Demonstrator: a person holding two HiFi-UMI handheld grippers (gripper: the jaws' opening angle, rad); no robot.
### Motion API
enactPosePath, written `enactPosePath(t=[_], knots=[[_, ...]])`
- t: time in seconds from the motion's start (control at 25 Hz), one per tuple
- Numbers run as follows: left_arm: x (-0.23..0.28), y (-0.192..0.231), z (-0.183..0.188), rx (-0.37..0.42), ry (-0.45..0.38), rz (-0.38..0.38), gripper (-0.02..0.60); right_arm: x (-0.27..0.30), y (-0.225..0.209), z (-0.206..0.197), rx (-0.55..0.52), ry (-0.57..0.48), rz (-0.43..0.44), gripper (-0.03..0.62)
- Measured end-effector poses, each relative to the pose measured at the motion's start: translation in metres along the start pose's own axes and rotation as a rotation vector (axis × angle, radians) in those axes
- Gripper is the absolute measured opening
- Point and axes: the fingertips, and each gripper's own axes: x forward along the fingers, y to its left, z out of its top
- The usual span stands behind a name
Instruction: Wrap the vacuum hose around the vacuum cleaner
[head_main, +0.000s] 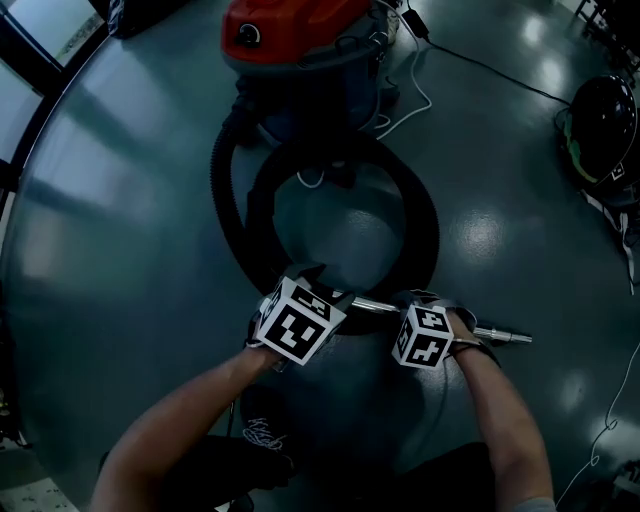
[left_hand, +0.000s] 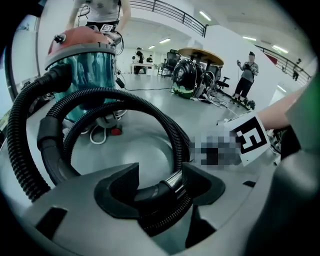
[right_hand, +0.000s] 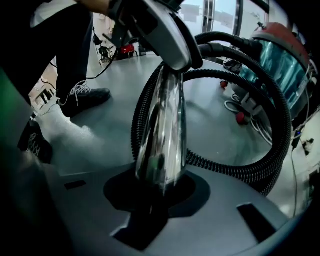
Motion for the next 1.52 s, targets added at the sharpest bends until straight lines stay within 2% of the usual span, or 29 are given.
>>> enactPosePath(t=[0.24, 0.36, 0.52, 0.76, 1.04, 1.12, 1.2, 1.52], knots=[[0.002, 0.009, -0.005, -0.061, -0.071, 0.031, 0.278, 0.004, -0.003, 0.001, -0.020, -0.002, 0.086, 0.097], [0.001, 0.016, -0.008, -0.073, -0.105, 0.049, 0.278, 0.005, -0.009, 0.006, -0.031, 0.006, 0.065, 0.097], [0.008, 0.018, -0.016, -0.103, -0.097, 0.024, 0.278, 0.007, -0.007, 0.004, -0.003, 0.005, 0.044, 0.097], [0.017, 0.017, -0.016, -0.088, -0.103, -0.001, 0.275, 0.006, -0.009, 0.002, 0.051, -0.022, 0.022, 0.108], [0.022, 0.011, -0.007, -0.056, -0.123, -0.008, 0.235, 0.003, -0.011, 0.000, 0.114, -0.054, -0.007, 0.110], [0.022, 0.013, -0.004, -0.040, -0.127, 0.015, 0.222, 0.003, -0.010, -0.002, 0.138, -0.052, -0.009, 0.112], [0.022, 0.014, -0.001, -0.015, -0.136, 0.053, 0.140, 0.003, -0.010, -0.003, 0.160, -0.056, -0.009, 0.115], [0.033, 0.014, 0.003, 0.008, -0.125, 0.068, 0.132, 0.002, -0.010, -0.006, 0.200, -0.082, -0.030, 0.121]])
